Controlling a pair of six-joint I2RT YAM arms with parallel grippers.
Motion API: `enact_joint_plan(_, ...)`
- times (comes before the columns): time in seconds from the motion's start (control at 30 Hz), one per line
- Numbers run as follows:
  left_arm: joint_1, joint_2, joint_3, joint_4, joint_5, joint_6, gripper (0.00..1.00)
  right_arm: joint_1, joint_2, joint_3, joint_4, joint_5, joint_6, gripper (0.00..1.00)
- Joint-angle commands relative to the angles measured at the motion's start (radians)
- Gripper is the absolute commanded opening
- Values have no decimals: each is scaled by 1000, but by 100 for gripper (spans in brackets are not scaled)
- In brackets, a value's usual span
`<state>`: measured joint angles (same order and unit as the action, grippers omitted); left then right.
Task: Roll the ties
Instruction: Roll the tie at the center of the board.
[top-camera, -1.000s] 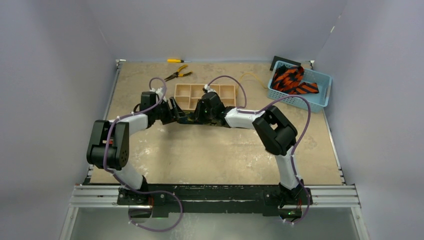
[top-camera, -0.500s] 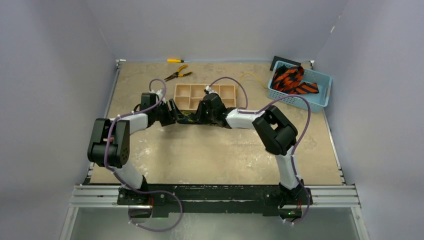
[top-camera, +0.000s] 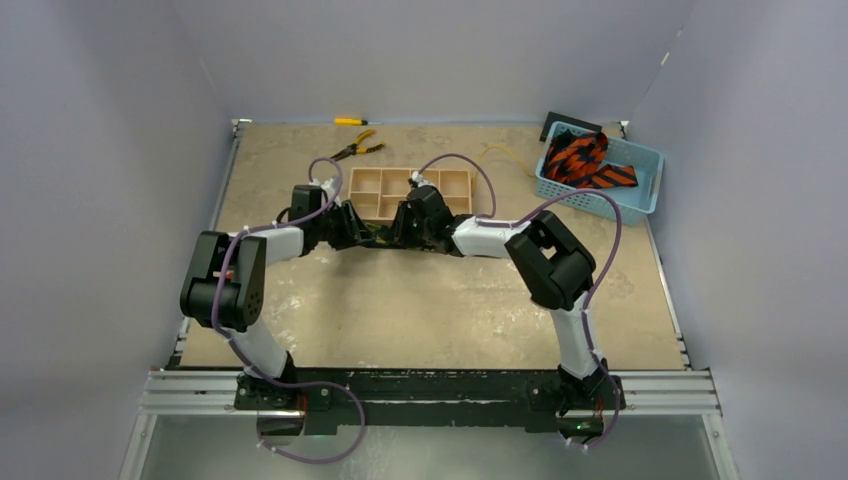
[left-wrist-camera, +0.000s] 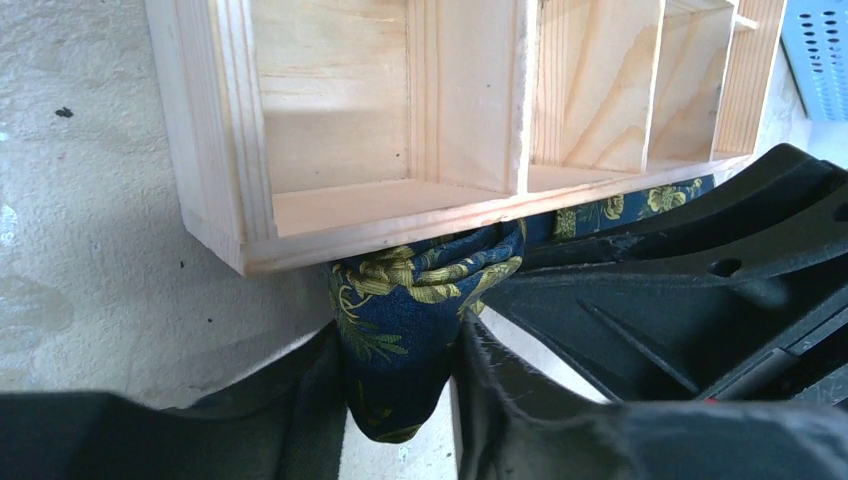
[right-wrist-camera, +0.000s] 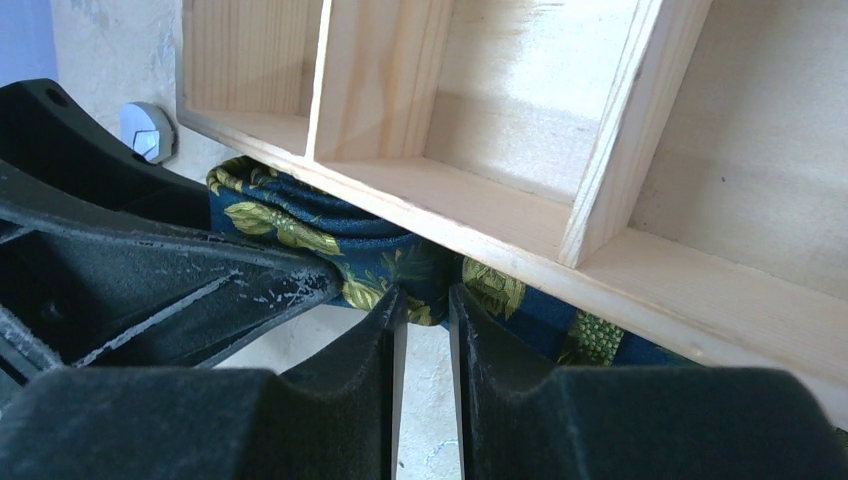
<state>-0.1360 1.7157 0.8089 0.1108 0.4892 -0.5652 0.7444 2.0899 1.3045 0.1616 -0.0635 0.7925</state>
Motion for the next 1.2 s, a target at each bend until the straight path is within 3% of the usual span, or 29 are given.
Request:
enact_joint_plan(0.0,-9,-4,28,37,-11,3,30,-7,-14,-7,4,2,-4,25)
enact_joint_plan(0.27,-59,-79,33,-47,-144,31,1,-7,-39,-9,1,-6,-10,25)
enact_joint_plan(0.57,-165,-161,146,-408,-545,106,0,-4,-197,-106,4,79,-33,30)
enact_joint_plan(0.77,-258,-200,193,-538,-786,105,0,10,-310,-231,33,129,-33,30)
enact_joint_plan(1.17,-512,-2,367,-703,-1179,26,0,15,-562,-518,58,222,-39,30)
